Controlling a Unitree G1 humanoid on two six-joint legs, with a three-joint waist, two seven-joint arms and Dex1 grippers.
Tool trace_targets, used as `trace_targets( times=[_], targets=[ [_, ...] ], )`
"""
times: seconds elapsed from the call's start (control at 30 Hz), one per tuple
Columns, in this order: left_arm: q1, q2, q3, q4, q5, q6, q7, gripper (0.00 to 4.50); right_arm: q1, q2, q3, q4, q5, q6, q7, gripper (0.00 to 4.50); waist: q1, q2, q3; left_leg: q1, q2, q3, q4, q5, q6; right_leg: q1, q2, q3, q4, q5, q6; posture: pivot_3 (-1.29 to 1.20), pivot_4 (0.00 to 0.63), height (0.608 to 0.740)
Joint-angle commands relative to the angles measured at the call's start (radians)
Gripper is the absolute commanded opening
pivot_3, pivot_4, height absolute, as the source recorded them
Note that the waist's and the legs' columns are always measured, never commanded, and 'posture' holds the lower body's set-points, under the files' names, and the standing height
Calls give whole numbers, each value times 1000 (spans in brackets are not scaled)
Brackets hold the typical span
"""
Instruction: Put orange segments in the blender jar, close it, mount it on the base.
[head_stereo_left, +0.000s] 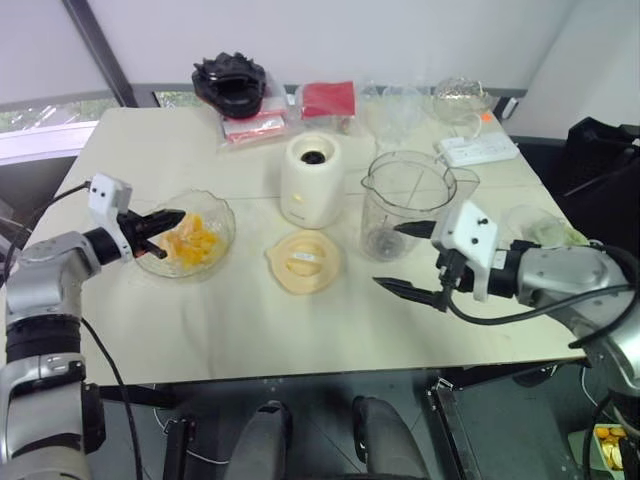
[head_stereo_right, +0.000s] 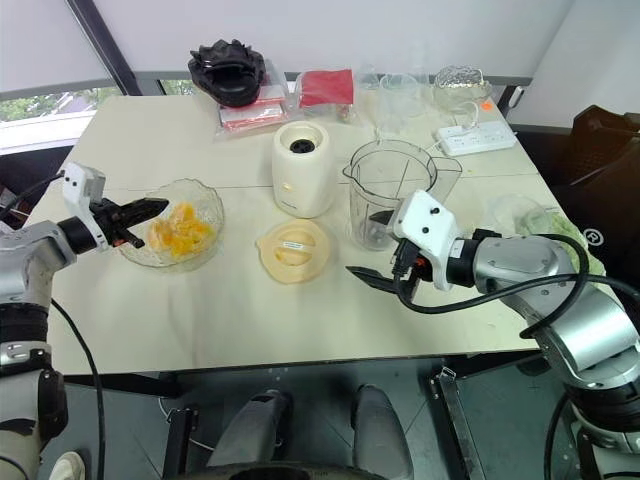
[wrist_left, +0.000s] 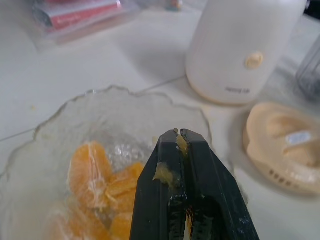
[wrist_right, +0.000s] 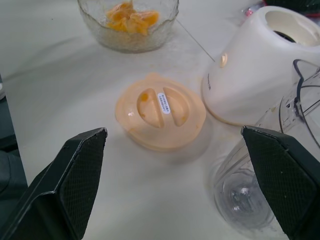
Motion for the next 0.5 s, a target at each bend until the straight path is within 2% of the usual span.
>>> trace_targets(
  times=[0.03,0.2,0.27,0.4,0.5],
  targets=[
    [-38,13,25,-34,-36,21,27,43,1,14,-7,-25,-10,-15,-14,4500,0,0,0,0,0,0,0,0,0,0,0,0,0,0,0,0,150,740],
    [-87,43,-41,13,7,-12,15,43,13,37,-2,-39,-21,-10,-38,4500,0,0,0,0,0,0,0,0,0,0,0,0,0,0,0,0,150,740],
    [-114,63,-99,49,78,-80,25,43,17,47,0,-43,-26,-7,-48,4500,0,0,0,0,0,0,0,0,0,0,0,0,0,0,0,0,150,740],
    [-191,133,-354,168,343,-374,-53,43,26,63,9,-45,-30,-9,-59,4500,1,0,0,0,0,1,-1,0,0,0,0,0,-1,0,0,0,150,740],
    [-360,126,-505,356,474,-558,-178,43,12,81,28,-30,-41,-16,-63,4500,6,0,0,0,-1,1,-1,0,0,0,0,0,-2,0,0,0,150,740]
  ],
)
